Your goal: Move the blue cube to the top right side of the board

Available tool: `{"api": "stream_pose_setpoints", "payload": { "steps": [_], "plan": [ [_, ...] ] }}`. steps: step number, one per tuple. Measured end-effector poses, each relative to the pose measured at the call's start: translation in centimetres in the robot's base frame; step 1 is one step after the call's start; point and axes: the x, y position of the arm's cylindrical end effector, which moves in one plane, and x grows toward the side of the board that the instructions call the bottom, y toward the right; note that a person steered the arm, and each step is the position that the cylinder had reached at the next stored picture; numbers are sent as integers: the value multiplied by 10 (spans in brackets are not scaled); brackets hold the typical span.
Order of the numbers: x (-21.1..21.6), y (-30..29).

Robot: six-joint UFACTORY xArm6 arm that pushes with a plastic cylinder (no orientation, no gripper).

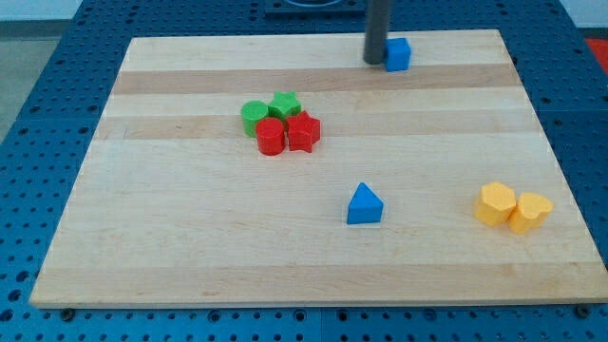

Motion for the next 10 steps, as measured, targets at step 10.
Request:
{"api": "stream_pose_setpoints", "payload": {
  "steps": [10],
  "plan": [
    [61, 49]
  ]
}}
